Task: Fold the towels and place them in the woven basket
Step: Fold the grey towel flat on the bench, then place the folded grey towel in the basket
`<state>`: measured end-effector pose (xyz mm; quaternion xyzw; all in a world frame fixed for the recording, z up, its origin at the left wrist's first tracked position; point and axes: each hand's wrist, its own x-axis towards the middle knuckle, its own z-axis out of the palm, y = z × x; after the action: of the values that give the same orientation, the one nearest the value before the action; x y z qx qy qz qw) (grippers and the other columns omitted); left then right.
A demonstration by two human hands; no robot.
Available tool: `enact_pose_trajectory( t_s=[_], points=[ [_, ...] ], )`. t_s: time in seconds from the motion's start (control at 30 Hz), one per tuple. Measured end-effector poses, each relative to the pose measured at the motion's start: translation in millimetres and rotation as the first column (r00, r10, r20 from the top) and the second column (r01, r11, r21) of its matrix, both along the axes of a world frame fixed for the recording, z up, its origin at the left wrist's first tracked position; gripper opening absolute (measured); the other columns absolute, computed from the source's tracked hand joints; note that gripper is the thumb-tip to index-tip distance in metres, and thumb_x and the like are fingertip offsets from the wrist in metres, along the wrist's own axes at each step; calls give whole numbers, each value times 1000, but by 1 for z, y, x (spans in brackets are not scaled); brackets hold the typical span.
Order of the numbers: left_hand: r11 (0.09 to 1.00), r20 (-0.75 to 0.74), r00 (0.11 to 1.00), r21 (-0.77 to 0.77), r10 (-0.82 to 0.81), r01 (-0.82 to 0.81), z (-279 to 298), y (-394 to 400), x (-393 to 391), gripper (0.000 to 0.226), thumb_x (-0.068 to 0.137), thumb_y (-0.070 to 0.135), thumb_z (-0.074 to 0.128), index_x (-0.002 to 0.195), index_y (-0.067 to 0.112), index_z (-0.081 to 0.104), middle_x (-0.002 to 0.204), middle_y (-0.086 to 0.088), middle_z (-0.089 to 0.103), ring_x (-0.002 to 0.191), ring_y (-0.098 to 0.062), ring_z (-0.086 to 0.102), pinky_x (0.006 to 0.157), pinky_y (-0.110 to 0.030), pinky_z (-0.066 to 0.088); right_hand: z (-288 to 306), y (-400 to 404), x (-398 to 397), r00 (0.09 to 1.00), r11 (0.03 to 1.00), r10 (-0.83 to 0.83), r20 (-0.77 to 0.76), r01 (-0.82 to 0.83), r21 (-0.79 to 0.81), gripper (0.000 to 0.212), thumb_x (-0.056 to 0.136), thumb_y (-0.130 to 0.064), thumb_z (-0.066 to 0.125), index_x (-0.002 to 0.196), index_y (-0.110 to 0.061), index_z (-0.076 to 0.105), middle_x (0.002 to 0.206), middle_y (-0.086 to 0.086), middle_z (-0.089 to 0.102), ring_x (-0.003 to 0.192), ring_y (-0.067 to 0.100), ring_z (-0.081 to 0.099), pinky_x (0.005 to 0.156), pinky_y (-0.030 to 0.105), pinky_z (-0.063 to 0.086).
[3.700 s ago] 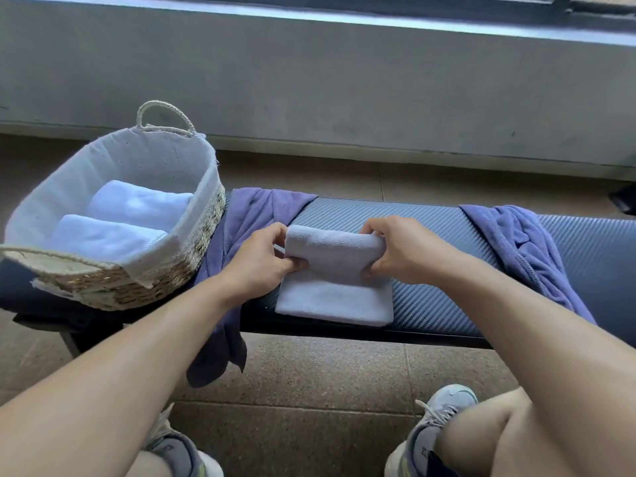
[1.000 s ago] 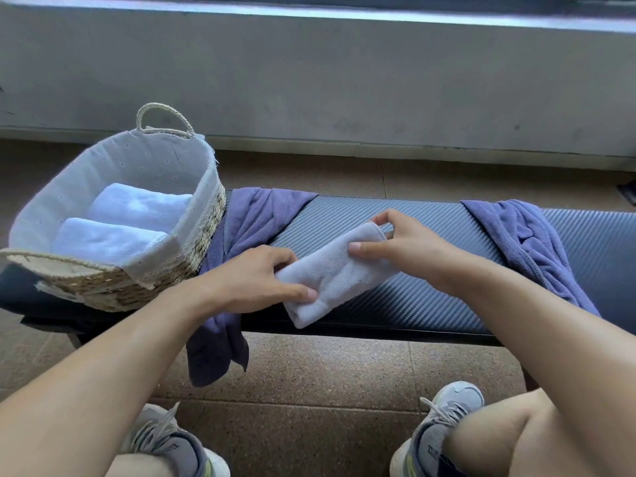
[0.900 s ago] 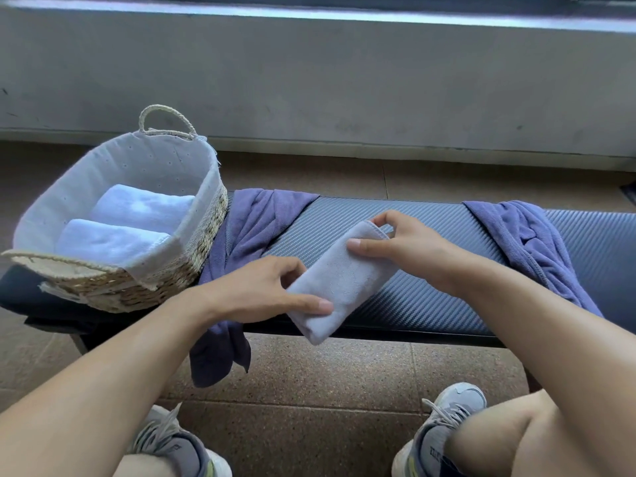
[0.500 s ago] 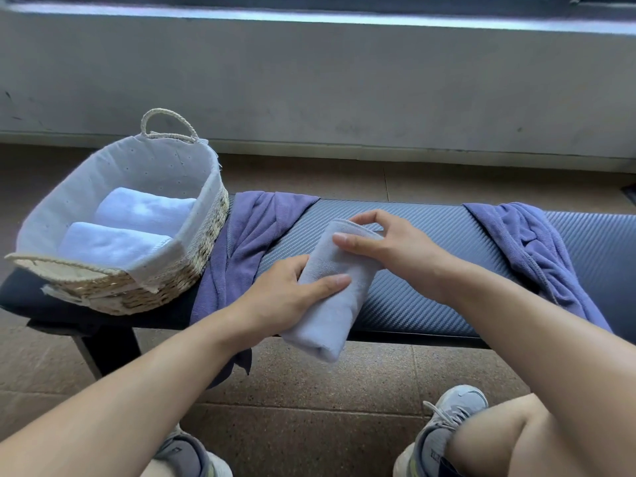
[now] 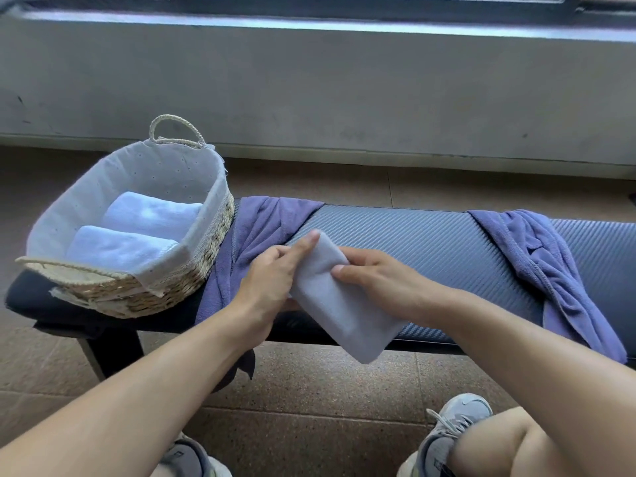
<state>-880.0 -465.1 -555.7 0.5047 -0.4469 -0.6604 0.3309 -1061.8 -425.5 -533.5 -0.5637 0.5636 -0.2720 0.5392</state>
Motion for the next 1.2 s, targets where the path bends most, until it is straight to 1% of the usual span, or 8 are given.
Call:
enact_pose_trajectory(
  t_s=[0.23, 0.5, 0.63, 0.73, 0.83, 1.0, 1.07, 1.2],
  points=[
    [992, 155, 984, -99, 91, -77, -10, -1, 3, 64, 71, 73, 70, 91, 12, 75, 98, -19, 75, 94, -38, 72, 93, -60, 54, -6, 5, 8, 978, 992, 104, -180, -115, -54, 48, 95, -66, 41, 141, -50, 45, 128, -18, 64, 118, 5, 61, 108, 44, 45],
    [975, 238, 966, -215, 99, -47, -8, -2, 6, 60, 75, 78, 61, 91, 22, 76, 90, 0, 78, 98, -26, 72, 96, -52, 54, 2, 8, 13, 964, 977, 96, -247, -138, -160, 41, 106, -49, 38, 146, -49, 41, 127, -21, 64, 114, -5, 59, 103, 25, 46],
    [922, 351, 917, -386, 186, -39, -5, -8, 9, 32, 95, 50, 62, 92, 21, 73, 87, 6, 75, 81, 1, 66, 74, -18, 49, 6, 7, 13, 935, 970, 83, -345, -156, -189, 43, 106, -49, 38, 148, -49, 37, 116, -25, 61, 102, -10, 58, 86, 14, 44],
    [859, 410, 875, -512, 258, -12, 1, -14, 16, 19, 96, 40, 64, 106, 25, 70, 98, 14, 72, 88, 6, 64, 80, -16, 49, 4, 6, 15, 885, 956, 57, -462, -181, -229, 45, 106, -48, 37, 151, -47, 32, 127, -19, 61, 110, 1, 58, 93, 25, 46],
    [792, 442, 841, -610, 313, 25, 7, -18, 25, 25, 101, 32, 58, 122, 21, 65, 118, 10, 68, 106, -7, 63, 91, -22, 48, 0, 2, 21, 813, 940, 17, -582, -211, -267, 53, 105, -53, 34, 155, -44, 23, 145, -11, 54, 130, 13, 52, 105, 38, 42],
    [633, 464, 760, -769, 455, 90, 28, -26, 48, 35, 94, 25, 46, 125, 18, 61, 126, 2, 63, 120, -15, 53, 101, -19, 34, 1, -1, 35, 831, 923, -13, -556, -204, -327, 46, 104, -52, 35, 149, -51, 26, 132, -15, 61, 119, 12, 57, 96, 37, 45],
    [609, 503, 701, -784, 505, 124, 35, -29, 61, 39, 92, 22, 46, 128, 15, 60, 128, -2, 62, 121, -20, 52, 103, -26, 36, 2, -6, 45, 854, 924, -57, -517, -150, -351, 44, 104, -51, 36, 147, -52, 30, 129, -15, 63, 118, 13, 58, 94, 34, 44],
    [679, 688, 435, -704, 580, 208, 48, -35, 89, 40, 96, 27, 44, 132, 15, 58, 131, -5, 63, 124, -29, 53, 105, -42, 37, 9, -33, 70, 867, 894, -140, -478, -97, -438, 42, 104, -47, 39, 145, -53, 34, 125, -17, 64, 114, 14, 59, 95, 36, 45]
  ],
)
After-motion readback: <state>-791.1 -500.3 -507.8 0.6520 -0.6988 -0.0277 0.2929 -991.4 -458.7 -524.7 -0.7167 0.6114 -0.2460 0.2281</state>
